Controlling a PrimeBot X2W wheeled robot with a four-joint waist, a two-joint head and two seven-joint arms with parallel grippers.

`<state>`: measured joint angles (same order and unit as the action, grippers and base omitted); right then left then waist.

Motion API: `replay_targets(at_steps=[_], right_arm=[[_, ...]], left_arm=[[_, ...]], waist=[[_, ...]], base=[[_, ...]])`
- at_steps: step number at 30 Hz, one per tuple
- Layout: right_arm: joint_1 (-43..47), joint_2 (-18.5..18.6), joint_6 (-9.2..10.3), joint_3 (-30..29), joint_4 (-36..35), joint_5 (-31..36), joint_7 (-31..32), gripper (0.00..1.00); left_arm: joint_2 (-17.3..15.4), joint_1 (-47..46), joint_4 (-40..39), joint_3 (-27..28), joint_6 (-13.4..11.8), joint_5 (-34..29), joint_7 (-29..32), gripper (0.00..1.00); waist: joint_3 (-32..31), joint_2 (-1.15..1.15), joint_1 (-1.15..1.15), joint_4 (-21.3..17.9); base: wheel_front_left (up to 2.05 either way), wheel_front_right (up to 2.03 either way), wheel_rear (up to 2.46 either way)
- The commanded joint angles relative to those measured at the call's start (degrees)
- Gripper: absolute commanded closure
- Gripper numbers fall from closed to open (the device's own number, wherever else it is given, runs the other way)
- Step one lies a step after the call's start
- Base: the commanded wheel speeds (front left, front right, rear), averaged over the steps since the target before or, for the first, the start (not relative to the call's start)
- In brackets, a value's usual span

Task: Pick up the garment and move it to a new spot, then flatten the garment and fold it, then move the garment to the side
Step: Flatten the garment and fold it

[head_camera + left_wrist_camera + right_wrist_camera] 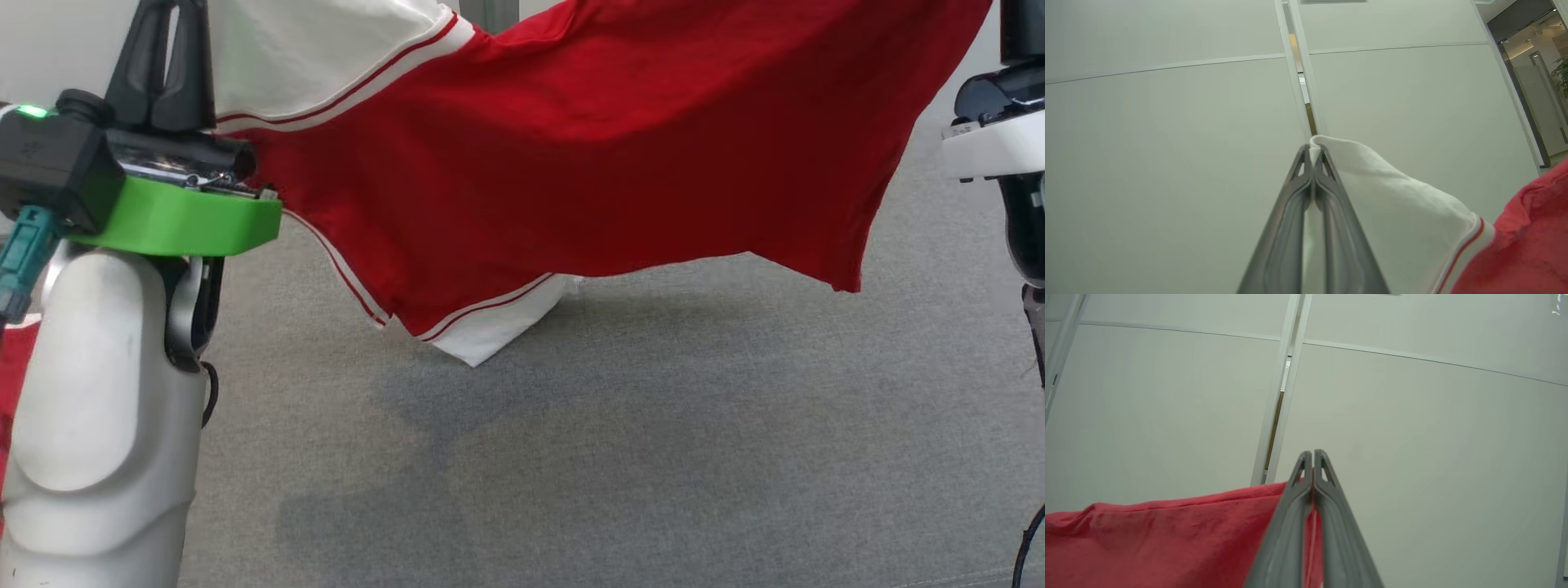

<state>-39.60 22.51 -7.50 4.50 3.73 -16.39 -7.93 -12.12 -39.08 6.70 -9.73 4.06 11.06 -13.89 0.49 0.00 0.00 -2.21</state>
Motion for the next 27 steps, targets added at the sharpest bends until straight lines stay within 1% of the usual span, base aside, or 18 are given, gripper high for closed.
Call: replay_targets(at_steps=[1,3,9,10,12,15,16,18,19,22,25,27], right_arm=[[0.5,0.0,0.02,-0.4,-1.8,-0.1,1.3,1.00],[2.2,-0.4,0.03,-1.6,-4.5,0.4,3.4,1.00],[6.5,-3.4,0.02,-5.9,-14.1,1.4,10.5,1.00],[7.4,-3.9,0.02,-6.4,-17.1,2.1,12.7,1.00],[7.7,-4.6,0.02,-6.9,-19.2,2.5,14.4,1.00],[5.4,-5.2,0.02,-7.8,-19.5,3.3,16.7,1.00],[4.2,-5.8,0.02,-7.9,-18.9,2.9,16.8,1.00],[1.5,-5.4,0.02,-7.5,-16.3,3.6,16.8,1.00],[-0.8,-5.7,0.02,-6.9,-14.5,3.5,16.3,1.00],[-7.4,-5.2,0.00,-4.1,-8.1,5.1,15.4,1.00],[-15.9,-6.4,0.02,-1.7,0.5,5.4,13.6,1.00],[-21.8,-6.8,0.03,-0.7,7.1,6.3,11.5,1.00]], left_arm=[[-0.7,-0.6,-1.5,0.3,-0.2,0.4,0.7,1.00],[-1.3,0.1,-4.1,1.0,-0.6,0.7,1.8,1.00],[-3.4,1.8,-13.6,2.5,-1.1,1.9,7.2,1.00],[-4.1,1.5,-16.2,2.7,-0.8,2.7,9.7,1.00],[-5.0,0.3,-18.1,3.0,-0.3,3.4,12.0,1.00],[-6.7,-2.9,-17.9,3.0,0.6,4.6,15.0,1.00],[-7.0,-4.1,-17.0,2.7,0.9,4.9,15.5,1.00],[-9.1,-7.4,-14.5,1.4,1.7,3.6,16.0,1.00],[-10.5,-9.8,-12.7,0.2,2.2,2.1,15.8,1.00],[-12.6,-16.3,-6.0,-3.3,2.9,0.0,14.3,1.00],[-13.1,-24.5,3.1,-5.9,3.3,0.3,12.3,1.00],[-12.5,-30.0,9.7,-7.5,3.3,0.8,10.6,1.00]], waist=[[-0.9,0.00,0.00,-0.2],[-1.1,0.00,0.00,-0.2],[-0.1,0.00,0.00,-0.5],[1.3,0.00,0.00,-0.7],[3.1,0.00,0.00,-0.8],[7.4,0.00,0.00,-1.2],[8.8,0.00,0.00,-1.3],[11.9,0.00,0.00,-1.5],[13.6,0.00,0.00,-1.8],[17.9,0.00,0.00,-2.2],[22.2,0.00,0.00,-2.7],[24.3,0.00,0.00,-2.7]], base=[[0.00,0.00,0.00],[0.00,0.00,0.00],[0.00,0.00,0.00],[0.00,0.00,0.00],[0.00,0.00,0.00],[0.00,0.00,0.00],[0.00,0.00,0.00],[0.00,0.00,0.00],[0.00,0.00,0.00],[0.00,0.00,0.00],[0.00,0.00,0.00],[0.00,0.00,0.00]])
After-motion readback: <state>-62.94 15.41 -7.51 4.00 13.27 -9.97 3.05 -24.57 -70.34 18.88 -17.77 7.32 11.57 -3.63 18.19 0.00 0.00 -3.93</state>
